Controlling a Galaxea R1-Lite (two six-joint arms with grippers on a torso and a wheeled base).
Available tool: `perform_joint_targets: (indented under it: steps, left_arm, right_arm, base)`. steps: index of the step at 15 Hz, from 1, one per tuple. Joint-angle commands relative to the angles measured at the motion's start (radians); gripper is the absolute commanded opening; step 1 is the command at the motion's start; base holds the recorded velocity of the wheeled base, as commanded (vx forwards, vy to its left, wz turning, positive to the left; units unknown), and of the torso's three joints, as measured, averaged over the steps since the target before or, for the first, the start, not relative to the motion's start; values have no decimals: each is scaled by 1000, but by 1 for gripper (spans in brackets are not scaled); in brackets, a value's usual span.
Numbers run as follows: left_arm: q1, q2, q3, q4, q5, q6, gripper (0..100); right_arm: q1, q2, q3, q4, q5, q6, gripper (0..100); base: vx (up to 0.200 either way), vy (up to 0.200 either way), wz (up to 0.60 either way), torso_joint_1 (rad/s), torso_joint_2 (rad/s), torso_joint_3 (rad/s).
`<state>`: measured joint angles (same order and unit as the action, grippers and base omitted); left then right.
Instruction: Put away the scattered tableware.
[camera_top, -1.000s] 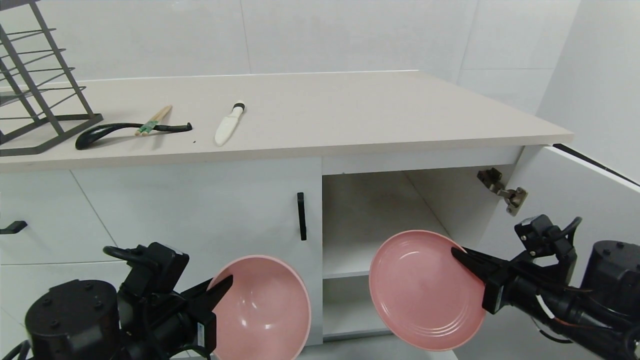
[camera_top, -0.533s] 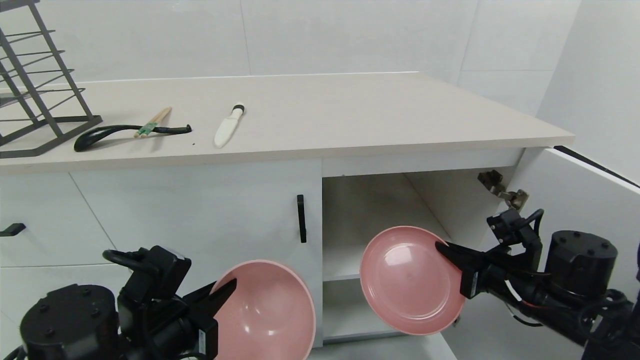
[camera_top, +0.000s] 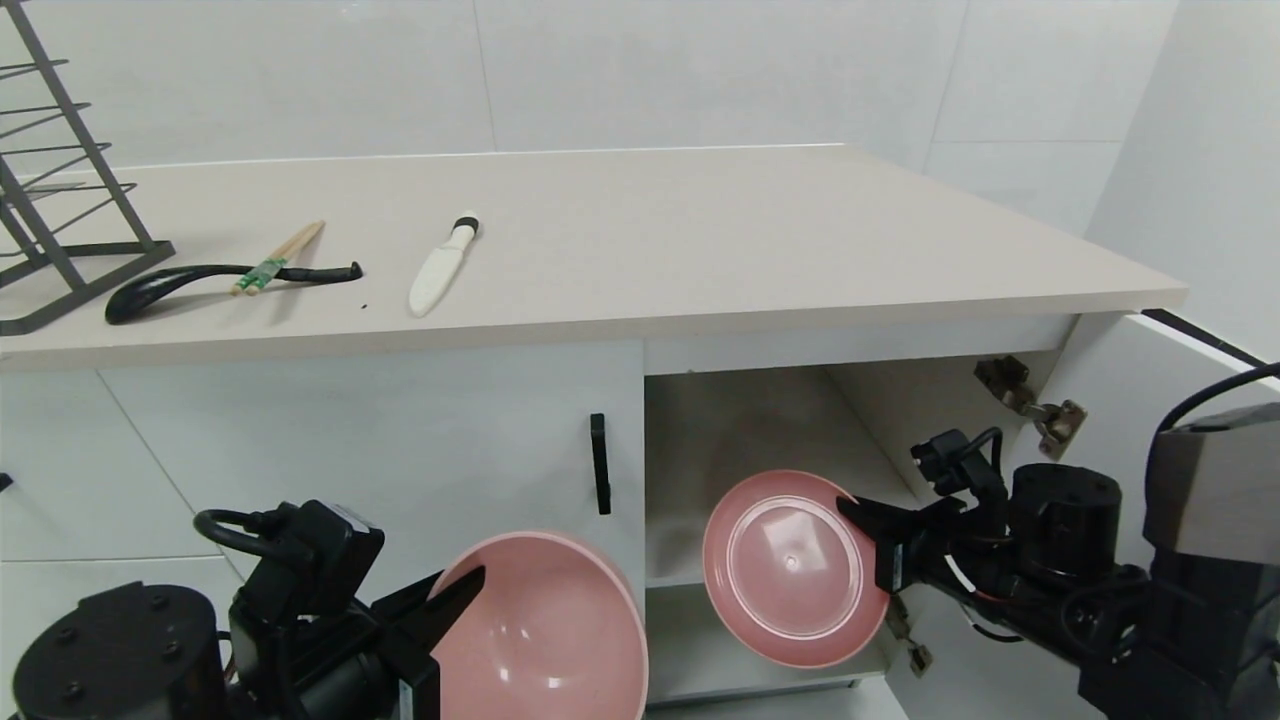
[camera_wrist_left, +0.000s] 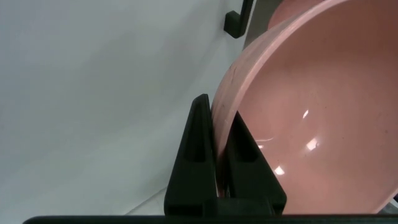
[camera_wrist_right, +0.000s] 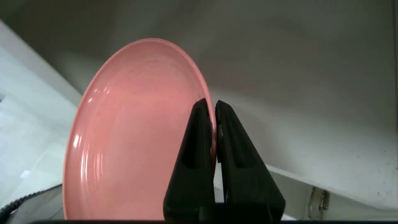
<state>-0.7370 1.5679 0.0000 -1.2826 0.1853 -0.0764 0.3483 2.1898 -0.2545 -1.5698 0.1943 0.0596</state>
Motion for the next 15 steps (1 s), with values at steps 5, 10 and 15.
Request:
perform_joint_targets:
  steps: [5,10,15]
  left_arm:
    - [1,-14,-2,0,0,0,0]
    - [1,-8,0,0,2,0,0]
    - [1,-11,0,0,2,-2,0]
  right_arm:
    - [3,159,-184,-1,1,57,0]
    - [1,257,-267,-1,1,62,0]
    - [-5,329,-422,-1,1,218,0]
  base:
    - [0,0,0,0,0,0]
    - [0,0,0,0,0,0]
    - [0,0,0,0,0,0]
